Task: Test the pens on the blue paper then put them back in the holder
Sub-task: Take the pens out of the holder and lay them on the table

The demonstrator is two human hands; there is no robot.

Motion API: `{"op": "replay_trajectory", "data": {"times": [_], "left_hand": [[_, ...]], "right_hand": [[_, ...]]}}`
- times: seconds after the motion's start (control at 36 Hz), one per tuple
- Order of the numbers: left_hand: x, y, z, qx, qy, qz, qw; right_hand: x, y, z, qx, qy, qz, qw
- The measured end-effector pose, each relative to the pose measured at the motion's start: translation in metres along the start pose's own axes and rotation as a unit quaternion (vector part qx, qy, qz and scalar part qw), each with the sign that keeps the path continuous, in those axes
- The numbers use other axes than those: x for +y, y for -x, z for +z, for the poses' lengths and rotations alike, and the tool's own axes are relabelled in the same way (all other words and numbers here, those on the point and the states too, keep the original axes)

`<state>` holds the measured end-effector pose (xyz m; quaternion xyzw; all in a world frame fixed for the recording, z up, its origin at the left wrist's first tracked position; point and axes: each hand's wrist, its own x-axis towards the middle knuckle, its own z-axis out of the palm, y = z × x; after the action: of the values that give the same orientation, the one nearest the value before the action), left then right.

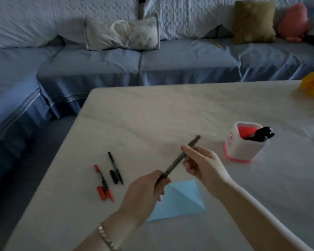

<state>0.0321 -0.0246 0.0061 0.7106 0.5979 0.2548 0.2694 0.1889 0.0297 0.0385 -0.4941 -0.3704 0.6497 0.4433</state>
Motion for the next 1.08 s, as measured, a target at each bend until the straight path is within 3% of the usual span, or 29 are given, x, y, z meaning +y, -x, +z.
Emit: {"op": "replay_trajectory", "data": {"times": [0.11, 0.22, 0.36, 0.53, 0.67, 0.78, 0.83, 0.92, 0.97, 1.08], "left_hand": [[0.008, 0.005, -0.009, 0.025, 0.012, -0.016, 0.999], [0.011, 0.007, -0.014, 0.033, -0.077, -0.010, 0.996], [0.019, 0.005, -0.005, 0.002, -0.134, -0.044, 0.990], [0.013, 0.003, -0.005, -0.026, -0.118, -0.116, 0.986], [0.008, 0.001, -0.015, -0.019, -0.121, -0.133, 0.984], [0.009, 0.013, -0.029, -0.018, -0.037, -0.161, 0.986], [0.010, 0.024, -0.037, -0.001, 0.018, -0.168, 0.986], [-0.010, 0.016, -0.043, 0.035, 0.051, -0.197, 0.978], [-0.031, -0.001, -0.039, 0.018, 0.040, -0.245, 0.969], [-0.062, -0.035, -0.035, 0.035, -0.002, -0.264, 0.964]], "right_hand": [[0.021, 0.010, 0.026, -0.057, 0.128, 0.010, 0.990], [0.028, 0.007, 0.039, -0.005, 0.146, -0.017, 0.989], [0.033, 0.004, 0.048, 0.056, 0.100, 0.010, 0.993], [0.049, -0.012, 0.058, 0.043, 0.097, 0.097, 0.990], [0.058, -0.021, 0.073, 0.033, 0.066, 0.113, 0.991], [0.048, -0.052, 0.048, 0.164, -0.025, 0.122, 0.979], [0.036, -0.064, 0.022, 0.196, -0.018, 0.096, 0.976], [0.024, -0.063, 0.016, 0.100, 0.096, 0.093, 0.986], [0.025, -0.059, 0.027, 0.036, 0.178, 0.100, 0.978], [0.036, -0.057, 0.035, -0.019, 0.254, 0.123, 0.959]]}}
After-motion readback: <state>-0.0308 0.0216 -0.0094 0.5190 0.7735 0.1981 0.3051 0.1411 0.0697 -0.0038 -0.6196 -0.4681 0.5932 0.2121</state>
